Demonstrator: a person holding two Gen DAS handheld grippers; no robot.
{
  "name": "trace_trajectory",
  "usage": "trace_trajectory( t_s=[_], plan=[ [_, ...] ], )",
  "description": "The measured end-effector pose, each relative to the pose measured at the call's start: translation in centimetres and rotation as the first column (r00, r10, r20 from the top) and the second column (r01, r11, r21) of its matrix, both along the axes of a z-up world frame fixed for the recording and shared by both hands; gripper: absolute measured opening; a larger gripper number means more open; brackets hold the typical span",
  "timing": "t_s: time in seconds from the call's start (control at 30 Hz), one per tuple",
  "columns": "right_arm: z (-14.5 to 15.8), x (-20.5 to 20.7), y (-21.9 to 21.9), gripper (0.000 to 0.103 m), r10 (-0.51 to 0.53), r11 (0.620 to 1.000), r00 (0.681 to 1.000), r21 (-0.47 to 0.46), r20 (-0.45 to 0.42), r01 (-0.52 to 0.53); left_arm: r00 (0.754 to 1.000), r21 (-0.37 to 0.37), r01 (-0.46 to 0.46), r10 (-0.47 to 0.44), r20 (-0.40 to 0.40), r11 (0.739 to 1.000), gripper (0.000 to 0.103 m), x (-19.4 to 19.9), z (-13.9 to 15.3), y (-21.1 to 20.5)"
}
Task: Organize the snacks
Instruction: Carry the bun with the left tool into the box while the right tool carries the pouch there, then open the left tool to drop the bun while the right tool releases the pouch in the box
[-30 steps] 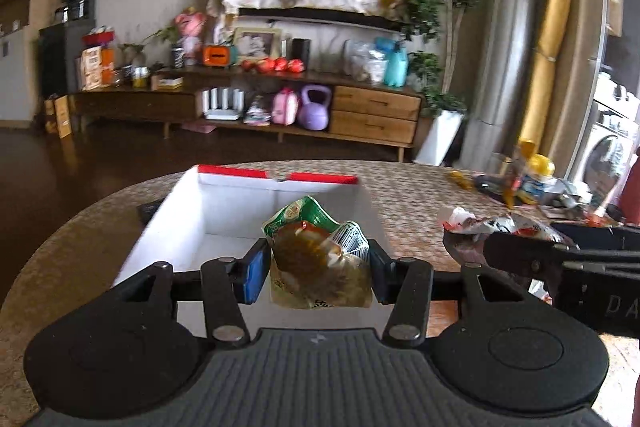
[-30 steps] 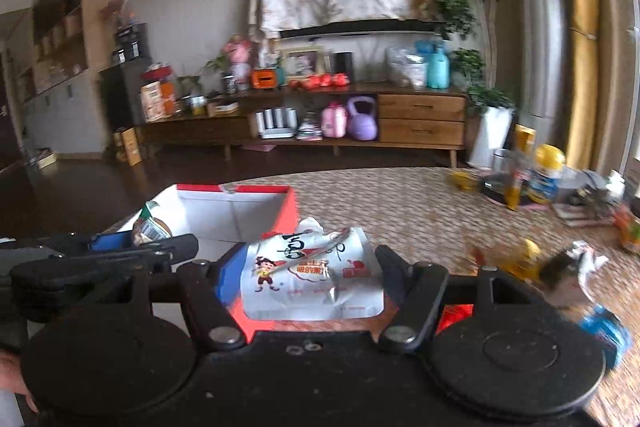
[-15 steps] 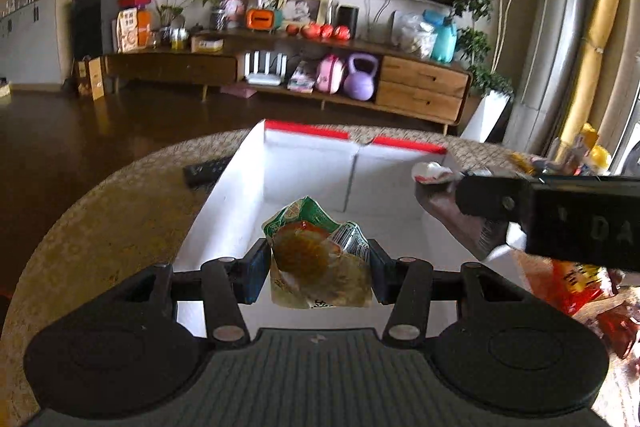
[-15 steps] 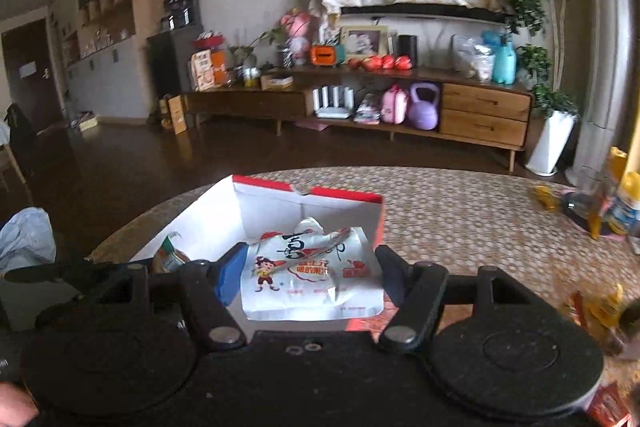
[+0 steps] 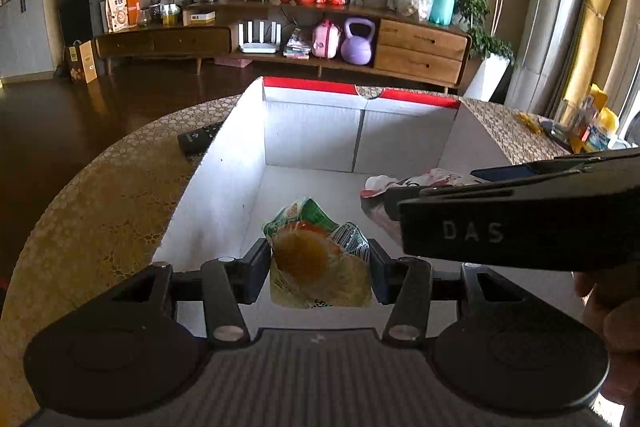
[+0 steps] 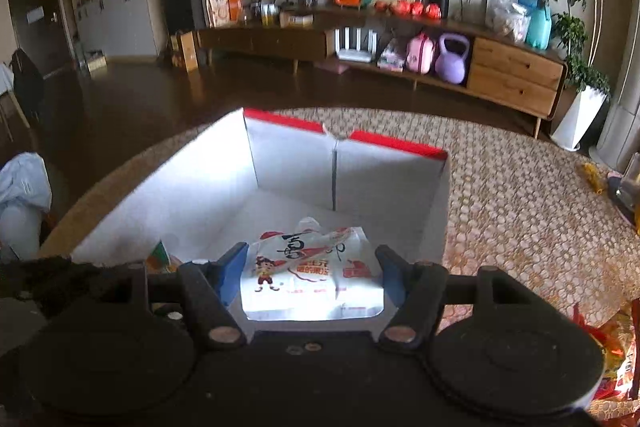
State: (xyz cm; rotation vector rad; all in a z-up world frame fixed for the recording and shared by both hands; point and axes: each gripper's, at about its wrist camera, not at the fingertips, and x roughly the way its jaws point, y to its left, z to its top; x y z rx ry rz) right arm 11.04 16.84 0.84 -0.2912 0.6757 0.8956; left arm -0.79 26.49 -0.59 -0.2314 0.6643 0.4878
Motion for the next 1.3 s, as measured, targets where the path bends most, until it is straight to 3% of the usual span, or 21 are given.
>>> trace_trajectory(
  t_s=[0.37, 0.43, 0.63, 0.9, 1.0, 1.3],
  plan=[
    [-0.4, 0.3, 0.5, 0.068, -0.004, 0.999, 1.000, -0.046, -0.030, 0.003, 0.999, 0.010, -0.008, 0.009, -0.034, 1.000, 0.055, 0.7, 0.1, -0.2],
    [-0.3, 0.2, 0.6, 0.061, 0.002, 0.999, 1.000, -0.041, -0.016, -0.003, 0.999, 0.007, -0.011, 0.012, -0.037, 1.000, 0.055, 0.7, 0.1, -0.1],
    [-0.2, 0.1, 0.7, 0.061, 0.003, 0.999, 1.000, -0.048, 0.003, -0.003, 0.999, 0.009, -0.013, 0.013, -0.050, 1.000, 0.055, 0.8, 0.0, -0.2],
    [2.1, 0.2, -2.0, 0.063, -0.046, 0.998, 0.999, 0.040, 0.018, 0.046, 0.998, 0.017, -0.025, 0.026, -0.059, 1.000, 0.059, 1.0, 0.1, -0.5],
    [3.3, 0.2, -4.1, 0.066, -0.083, 0.992, 0.996, 0.100, 0.025, 0.080, 0.999, 0.028, -0.022, 0.023, -0.039, 0.999, 0.072, 0.9, 0.5, -1.0],
    [3.9, 1.2, -10.1, 0.068, -0.212, 0.966, 0.976, 0.161, 0.040, 0.203, 1.000, 0.061, 0.022, -0.023, 0.003, 0.998, 0.075, 1.8, 2.1, -3.9]
  ],
)
